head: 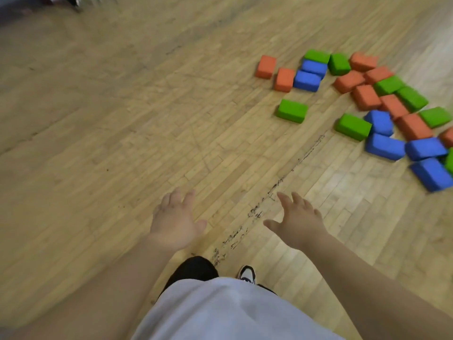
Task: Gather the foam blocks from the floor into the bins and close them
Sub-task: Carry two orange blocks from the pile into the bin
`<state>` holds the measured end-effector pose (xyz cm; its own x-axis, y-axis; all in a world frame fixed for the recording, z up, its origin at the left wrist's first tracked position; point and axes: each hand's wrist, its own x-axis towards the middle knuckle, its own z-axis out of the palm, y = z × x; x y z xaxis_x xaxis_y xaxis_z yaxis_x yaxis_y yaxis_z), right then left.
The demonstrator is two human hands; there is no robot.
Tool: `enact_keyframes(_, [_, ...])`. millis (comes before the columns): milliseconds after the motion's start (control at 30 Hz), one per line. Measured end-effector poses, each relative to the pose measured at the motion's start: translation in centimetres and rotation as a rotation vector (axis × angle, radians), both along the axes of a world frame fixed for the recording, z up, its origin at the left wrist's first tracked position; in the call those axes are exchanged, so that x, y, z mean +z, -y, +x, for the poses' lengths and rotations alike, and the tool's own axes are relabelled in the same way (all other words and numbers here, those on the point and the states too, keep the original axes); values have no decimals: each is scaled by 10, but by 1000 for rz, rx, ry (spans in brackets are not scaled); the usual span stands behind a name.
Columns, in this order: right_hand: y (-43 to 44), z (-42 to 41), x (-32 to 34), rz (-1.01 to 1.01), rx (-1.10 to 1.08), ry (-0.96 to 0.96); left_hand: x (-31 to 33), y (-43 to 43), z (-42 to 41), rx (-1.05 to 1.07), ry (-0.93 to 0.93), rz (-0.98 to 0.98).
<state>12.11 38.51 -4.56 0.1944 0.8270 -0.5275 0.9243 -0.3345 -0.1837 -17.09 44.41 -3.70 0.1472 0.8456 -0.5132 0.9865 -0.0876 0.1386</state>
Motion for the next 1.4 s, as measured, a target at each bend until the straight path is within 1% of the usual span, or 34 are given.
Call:
enact_keyframes(200, [-98,30,-14,1,-98,-17,-13,-118,37,-60,-4,21])
enact_keyframes(333, [-174,46,-22,-19,-167,-9,-28,-216,58,-111,0,21])
enact_keyframes(433, [-236,56,-16,-33,-226,-9,-21,-296,73,-180,-6,9])
enact_keyframes(600, [-330,71,-5,32,-276,-13,-7,-413,100,-321,-11,49])
enact_keyframes(733, [-382,98,-8,21,-336,-40,-14,-480,135,-358,9,70])
enact_keyframes(900, [-449,164,-25,2,-359,-49,-33,-549,206,-381,-5,49])
enact_keyframes(1033, [-514,237,-33,-10,-329,-50,-39,-603,276,-335,-7,36])
enact_keyframes(1167, [-568,313,-22,-34,-290,-48,-29,-647,346,-295,-15,-14])
enact_keyframes(1267, [-615,365,-15,-27,-219,-21,-23,-685,394,-272,12,-4])
enact_keyframes(1333, [-646,395,-13,-28,-173,14,-24,-707,418,-251,34,-1])
enact_keyframes(1400, [-673,415,-12,-16,-167,4,-22,-725,435,-227,53,-15])
